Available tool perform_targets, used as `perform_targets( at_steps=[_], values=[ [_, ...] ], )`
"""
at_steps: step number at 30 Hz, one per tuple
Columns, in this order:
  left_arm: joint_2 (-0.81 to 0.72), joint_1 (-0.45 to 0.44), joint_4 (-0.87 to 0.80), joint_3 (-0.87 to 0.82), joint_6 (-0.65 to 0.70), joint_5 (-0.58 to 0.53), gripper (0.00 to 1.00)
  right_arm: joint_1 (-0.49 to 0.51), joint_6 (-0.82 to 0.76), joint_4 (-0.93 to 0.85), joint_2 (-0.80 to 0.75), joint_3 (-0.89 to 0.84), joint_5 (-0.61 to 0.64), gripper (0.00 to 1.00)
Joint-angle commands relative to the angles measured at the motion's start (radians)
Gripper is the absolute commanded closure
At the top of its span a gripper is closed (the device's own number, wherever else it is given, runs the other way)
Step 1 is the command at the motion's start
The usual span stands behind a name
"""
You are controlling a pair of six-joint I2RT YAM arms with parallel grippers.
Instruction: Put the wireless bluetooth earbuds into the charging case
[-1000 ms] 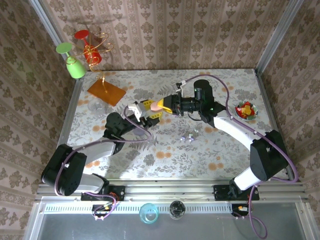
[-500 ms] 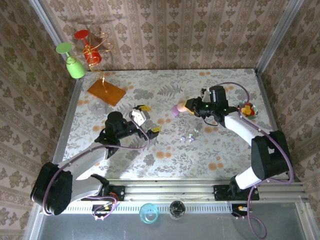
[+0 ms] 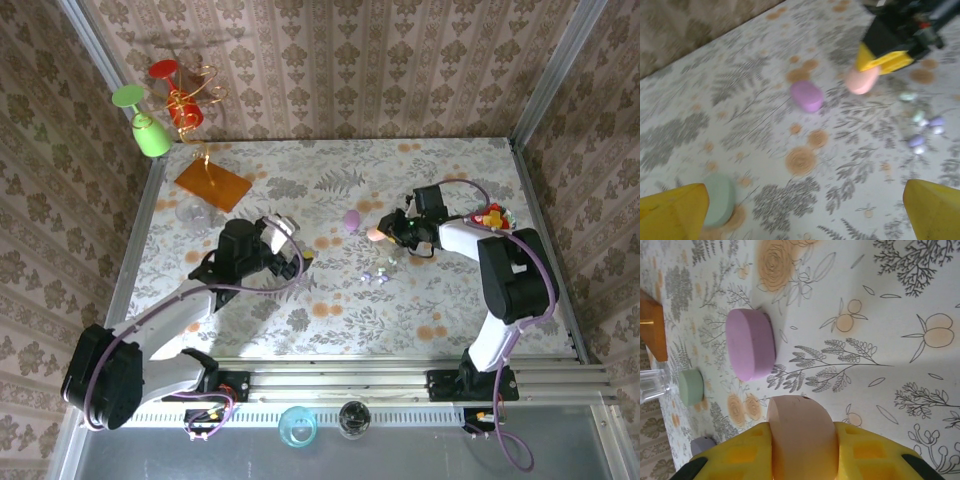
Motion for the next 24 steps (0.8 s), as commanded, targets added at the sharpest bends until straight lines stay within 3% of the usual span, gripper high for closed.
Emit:
perform_targets(
  at_steps=[1,4,9,12,18,21,24],
  values=[
    [0.045,-0.003,-0.126,0.084,-0.137,-0.227,0.00,-0.003,-0.030,0.003,0.012,-0.017,0.027,0.72],
    [0.092,-0.003,-0.228,0.133,-0.228,-0.325,0.00,-0.003,-0.053,-0.022,-0.013,-0.019,0.053,0.59],
    [0.115,0.011,-0.256,0.133,-0.344,-0.339,0.00,-0.003,-0.116,-0.098,-0.090,-0.013,0.109,0.44],
    [0.098,0.059,-0.280,0.121,-0.529,-0.350,0.00,0.002,-0.162,-0.142,-0.143,-0.009,0.127,0.39],
    [0.040,0.231,-0.265,0.037,-0.742,-0.186,0.00,0.069,-0.381,-0.193,-0.241,0.005,0.139,0.34],
    [0.022,0.334,-0.240,-0.003,-0.861,-0.055,0.00,0.162,-0.531,-0.187,-0.265,0.028,0.173,0.33],
    [0.011,0.389,-0.199,-0.035,-0.876,0.017,0.00,0.256,-0.654,-0.179,-0.236,0.070,0.193,0.29]
  ],
)
